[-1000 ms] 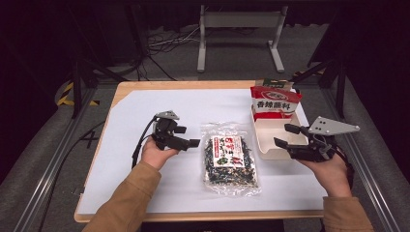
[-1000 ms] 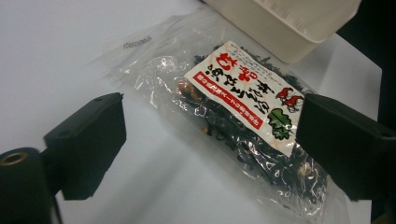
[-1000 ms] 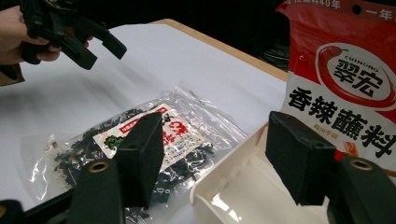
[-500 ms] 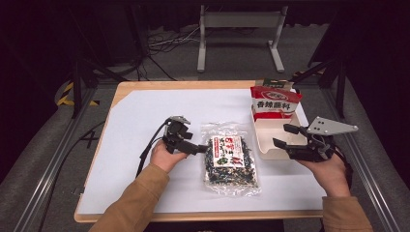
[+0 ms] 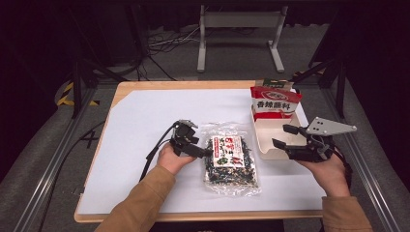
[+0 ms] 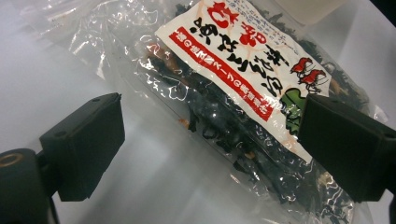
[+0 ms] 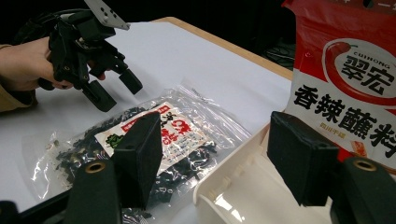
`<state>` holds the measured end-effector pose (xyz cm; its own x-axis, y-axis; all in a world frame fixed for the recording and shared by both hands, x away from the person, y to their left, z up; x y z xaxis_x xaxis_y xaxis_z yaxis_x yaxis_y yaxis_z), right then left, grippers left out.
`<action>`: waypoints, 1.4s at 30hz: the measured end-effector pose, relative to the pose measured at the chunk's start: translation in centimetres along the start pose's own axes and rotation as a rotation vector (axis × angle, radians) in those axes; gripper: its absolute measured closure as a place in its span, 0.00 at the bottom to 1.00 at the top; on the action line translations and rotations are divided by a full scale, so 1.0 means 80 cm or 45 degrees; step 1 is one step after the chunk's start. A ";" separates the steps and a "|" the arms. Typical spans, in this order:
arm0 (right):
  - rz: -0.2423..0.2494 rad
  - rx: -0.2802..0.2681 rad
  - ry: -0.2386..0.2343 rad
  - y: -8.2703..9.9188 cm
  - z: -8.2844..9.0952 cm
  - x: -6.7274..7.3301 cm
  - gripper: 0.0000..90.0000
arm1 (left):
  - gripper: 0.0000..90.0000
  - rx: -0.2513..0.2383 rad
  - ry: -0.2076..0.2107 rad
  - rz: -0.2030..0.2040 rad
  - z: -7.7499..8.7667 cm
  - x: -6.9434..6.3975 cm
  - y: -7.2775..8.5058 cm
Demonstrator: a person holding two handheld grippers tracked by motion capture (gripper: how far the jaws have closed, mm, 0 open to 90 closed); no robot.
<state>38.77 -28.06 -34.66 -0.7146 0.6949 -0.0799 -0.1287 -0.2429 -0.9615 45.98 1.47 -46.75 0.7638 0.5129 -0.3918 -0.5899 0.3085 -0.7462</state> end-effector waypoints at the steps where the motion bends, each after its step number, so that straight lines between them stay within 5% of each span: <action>1: 0.000 0.000 0.000 0.000 0.000 0.000 0.39 | 0.09 0.001 -0.002 -0.002 -0.002 0.000 0.000; 8: 0.002 0.004 -0.001 0.000 -0.001 0.001 0.39 | 0.09 0.035 -0.023 0.005 -0.011 -0.001 0.003; 15: 0.006 0.008 0.002 0.001 -0.001 0.001 0.39 | 0.09 0.078 -0.101 0.008 -0.021 0.003 0.007; 25: 0.006 0.017 0.000 0.003 -0.004 0.002 0.38 | 0.10 0.100 -0.096 -0.016 -0.025 -0.007 0.009; 31: 0.005 0.019 -0.005 0.003 -0.005 0.003 0.38 | 0.27 0.115 -0.066 0.007 -0.025 -0.014 0.009; 34: 0.002 0.019 -0.009 0.003 -0.006 0.003 0.38 | 0.42 0.123 -0.008 0.069 -0.026 -0.019 0.011; 42: 0.004 0.019 -0.021 0.003 -0.009 0.005 0.38 | 0.61 0.124 -0.034 0.083 -0.023 -0.024 0.011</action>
<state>38.96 -27.32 -35.11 -0.7261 0.6831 -0.0785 -0.1367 -0.2553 -0.9572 44.45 -0.71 -47.60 0.7164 0.5550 -0.4228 -0.6619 0.3492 -0.6633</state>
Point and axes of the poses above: each handheld gripper's, and its own axes: z roughly backward along the jaws, y roughly out of its underside, x roughly to its left, the point moved 6 cm from there along -z, roughly forward along the jaws, and after that the axes turned 11 degrees about -x, right-handed, at the moved point
